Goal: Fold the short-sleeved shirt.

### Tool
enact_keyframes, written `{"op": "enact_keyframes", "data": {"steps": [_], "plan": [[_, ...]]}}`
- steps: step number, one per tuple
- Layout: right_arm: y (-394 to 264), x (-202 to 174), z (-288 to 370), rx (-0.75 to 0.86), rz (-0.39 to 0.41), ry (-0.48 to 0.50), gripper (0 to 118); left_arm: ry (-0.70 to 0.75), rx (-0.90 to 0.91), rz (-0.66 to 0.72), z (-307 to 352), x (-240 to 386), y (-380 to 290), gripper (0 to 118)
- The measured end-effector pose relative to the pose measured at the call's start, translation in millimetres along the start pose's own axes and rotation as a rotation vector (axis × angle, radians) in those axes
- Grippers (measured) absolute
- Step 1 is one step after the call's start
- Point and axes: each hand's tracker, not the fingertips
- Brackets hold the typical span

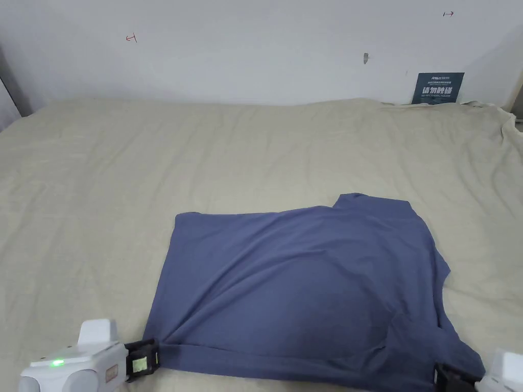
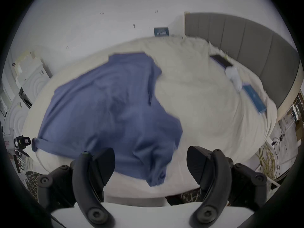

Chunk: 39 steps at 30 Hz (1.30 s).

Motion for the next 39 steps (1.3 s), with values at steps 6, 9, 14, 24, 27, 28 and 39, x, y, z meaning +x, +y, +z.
{"op": "enact_keyframes", "data": {"steps": [6,9,14,24,27,28,39], "plan": [[58,-19,43,0.215,0.053,0.024,93,-0.067,0.171,-0.004,48,20,50,110],[77,-32,63,0.327,0.078,0.035,93,-0.093,0.253,-0.005,64,32,72,110],[92,-52,85,0.462,0.147,-0.007,87,-0.05,0.423,-0.03,85,58,85,107],[89,-61,96,0.532,0.168,0.002,0,-0.122,0.482,-0.091,94,68,72,0],[87,-60,96,0.533,0.15,0.008,0,-0.128,0.43,-0.094,87,64,68,0],[86,-60,95,0.532,0.151,0.008,0,-0.129,0.417,-0.093,86,62,67,0],[86,-54,91,0.511,0.131,0.016,0,-0.111,0.139,-0.003,51,23,63,0]]}}
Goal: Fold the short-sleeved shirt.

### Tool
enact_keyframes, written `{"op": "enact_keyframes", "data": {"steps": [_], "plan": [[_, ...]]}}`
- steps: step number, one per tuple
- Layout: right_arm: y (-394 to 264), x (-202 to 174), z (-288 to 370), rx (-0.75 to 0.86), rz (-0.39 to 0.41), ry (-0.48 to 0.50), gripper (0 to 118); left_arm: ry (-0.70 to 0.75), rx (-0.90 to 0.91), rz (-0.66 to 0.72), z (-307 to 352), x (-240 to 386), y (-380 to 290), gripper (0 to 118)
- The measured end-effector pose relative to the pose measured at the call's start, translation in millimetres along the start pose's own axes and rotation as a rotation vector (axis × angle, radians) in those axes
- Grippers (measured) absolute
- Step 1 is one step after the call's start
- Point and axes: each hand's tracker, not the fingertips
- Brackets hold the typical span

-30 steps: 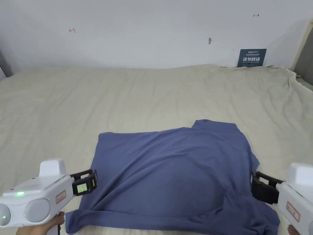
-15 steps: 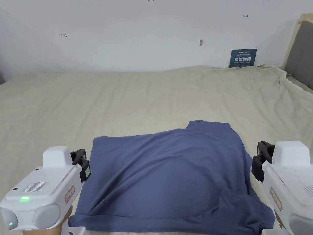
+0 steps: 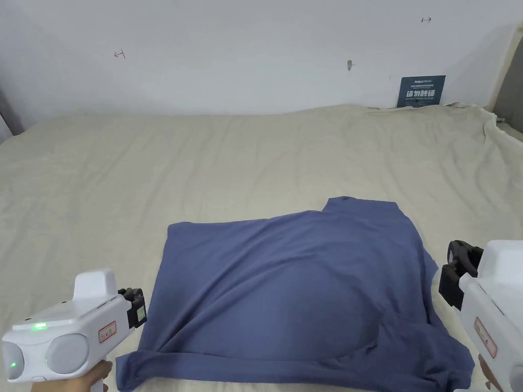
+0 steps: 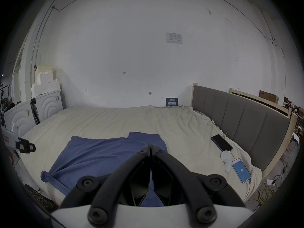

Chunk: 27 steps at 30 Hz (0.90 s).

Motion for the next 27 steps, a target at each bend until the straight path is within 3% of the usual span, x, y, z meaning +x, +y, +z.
{"op": "enact_keyframes", "data": {"steps": [7,8,12,16,23,24,26,27], "plan": [[-8,5,-3,-0.029,-0.007,-0.007,0,0.057,-0.137,0.029,-29,-25,-27,3],[-10,5,-4,-0.035,-0.008,-0.008,0,0.061,-0.156,0.027,-34,-28,-31,9],[-15,7,-5,-0.055,-0.007,-0.011,0,0.078,-0.266,0.067,-53,-39,-46,72],[-21,9,-5,-0.073,-0.011,-0.015,0,0.088,-0.306,0.052,-66,-44,-59,74],[-30,13,-7,-0.113,-0.015,-0.025,0,0.108,-0.328,0.022,-79,-36,-70,73],[-32,14,-7,-0.119,-0.017,-0.027,0,0.099,-0.333,0.019,-81,-35,-71,62],[-34,16,-8,-0.132,-0.021,-0.031,0,0.074,-0.347,0.019,-85,-35,-74,18],[-36,17,-8,-0.139,-0.023,-0.034,0,0.073,-0.348,0.026,-87,-34,-75,2]]}}
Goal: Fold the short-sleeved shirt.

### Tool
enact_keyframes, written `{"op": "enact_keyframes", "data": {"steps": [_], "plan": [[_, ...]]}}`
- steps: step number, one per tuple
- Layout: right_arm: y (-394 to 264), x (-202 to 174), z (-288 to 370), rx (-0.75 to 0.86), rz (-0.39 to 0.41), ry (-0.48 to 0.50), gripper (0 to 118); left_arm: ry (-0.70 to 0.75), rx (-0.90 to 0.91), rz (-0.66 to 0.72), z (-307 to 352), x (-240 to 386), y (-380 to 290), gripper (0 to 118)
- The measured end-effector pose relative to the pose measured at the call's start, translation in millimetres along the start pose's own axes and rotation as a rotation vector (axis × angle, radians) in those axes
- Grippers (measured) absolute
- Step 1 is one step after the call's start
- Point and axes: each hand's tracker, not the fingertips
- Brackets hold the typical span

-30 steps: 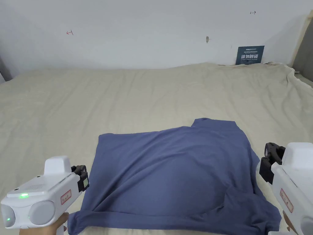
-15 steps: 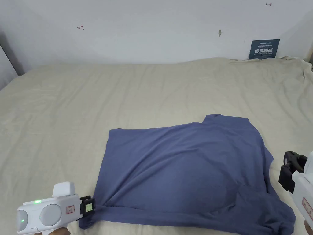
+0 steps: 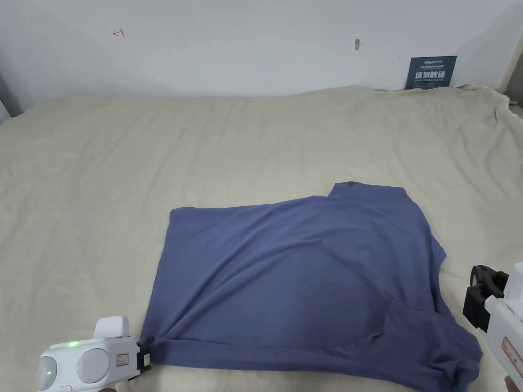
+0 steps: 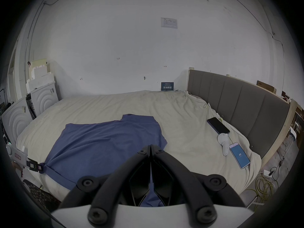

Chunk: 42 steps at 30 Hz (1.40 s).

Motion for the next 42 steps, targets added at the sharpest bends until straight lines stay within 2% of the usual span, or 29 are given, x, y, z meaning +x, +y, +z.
{"op": "enact_keyframes", "data": {"steps": [3,8,10,11,12,13,14,15,18,23,26,27,28,37,42], "plan": [[-7,4,-3,-0.055,-0.013,-0.002,0,-0.003,0.029,-0.015,8,4,-4,0],[-42,17,-29,-0.253,-0.036,0.008,2,-0.025,0.069,-0.014,20,-1,-1,0],[-59,20,-38,-0.339,-0.051,0.026,21,-0.042,0.084,-0.006,26,-3,1,0],[-68,22,-41,-0.361,-0.065,0.024,38,-0.048,0.09,-0.004,27,-3,2,0],[-77,23,-44,-0.39,-0.078,0.03,63,-0.053,0.095,-0.005,29,-4,3,0],[-86,25,-48,-0.417,-0.086,0.027,77,-0.055,0.1,-0.007,31,-4,4,0],[-93,24,-51,-0.443,-0.083,0.025,83,-0.057,0.106,-0.006,32,-5,4,0],[-99,24,-53,-0.46,-0.077,0.021,84,-0.06,0.11,-0.005,36,-2,4,0],[-113,21,-59,-0.486,-0.059,0.001,82,-0.07,0.12,0.002,37,-5,4,0],[-125,22,-71,-0.503,-0.08,0.003,70,-0.075,0.114,0.003,42,2,2,0],[-130,22,-78,-0.529,-0.087,0.02,31,-0.076,0.11,0.012,41,1,1,0],[-131,21,-78,-0.528,-0.084,0.022,7,-0.077,0.11,0.016,41,1,1,0],[-132,21,-76,-0.524,-0.079,0.02,2,-0.078,0.11,0.02,42,1,1,0],[-98,21,-52,-0.439,-0.06,0.059,2,-0.094,0.122,0.054,44,-4,8,0],[-62,20,-62,-0.376,-0.024,0.081,2,-0.082,0.15,0.052,44,-3,28,0]]}}
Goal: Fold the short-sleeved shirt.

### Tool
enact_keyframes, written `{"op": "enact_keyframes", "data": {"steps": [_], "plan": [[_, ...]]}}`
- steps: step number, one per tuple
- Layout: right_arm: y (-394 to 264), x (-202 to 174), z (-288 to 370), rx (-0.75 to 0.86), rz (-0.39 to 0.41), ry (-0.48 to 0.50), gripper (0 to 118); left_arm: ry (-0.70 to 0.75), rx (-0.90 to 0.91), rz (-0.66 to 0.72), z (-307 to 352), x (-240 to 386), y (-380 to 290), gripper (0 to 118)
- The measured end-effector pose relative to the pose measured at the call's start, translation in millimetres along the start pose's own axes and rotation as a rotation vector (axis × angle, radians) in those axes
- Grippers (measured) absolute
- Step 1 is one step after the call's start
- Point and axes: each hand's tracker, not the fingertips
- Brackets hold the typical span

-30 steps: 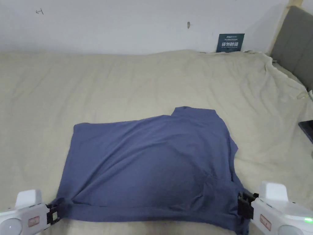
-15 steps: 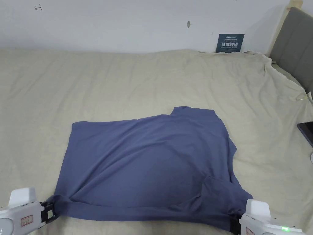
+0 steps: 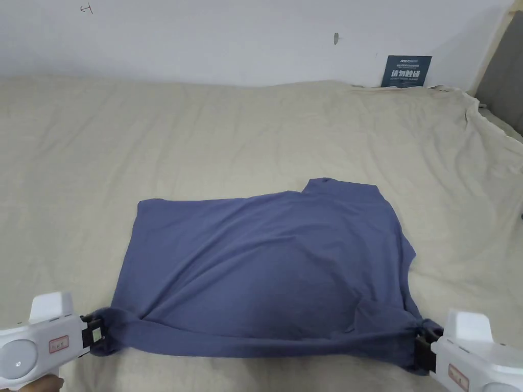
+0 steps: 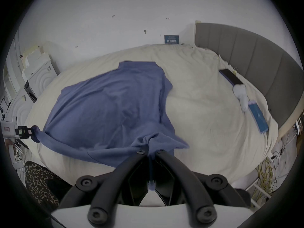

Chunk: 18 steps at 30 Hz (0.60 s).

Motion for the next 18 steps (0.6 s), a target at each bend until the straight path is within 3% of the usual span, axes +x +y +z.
{"op": "enact_keyframes", "data": {"steps": [8,18], "plan": [[61,-4,-33,0.037,0.037,0.012,2,0.004,0.066,-0.001,-11,3,50,0],[110,-4,-106,-0.012,0.043,-0.005,2,0.041,0.018,-0.041,-76,8,93,0]]}}
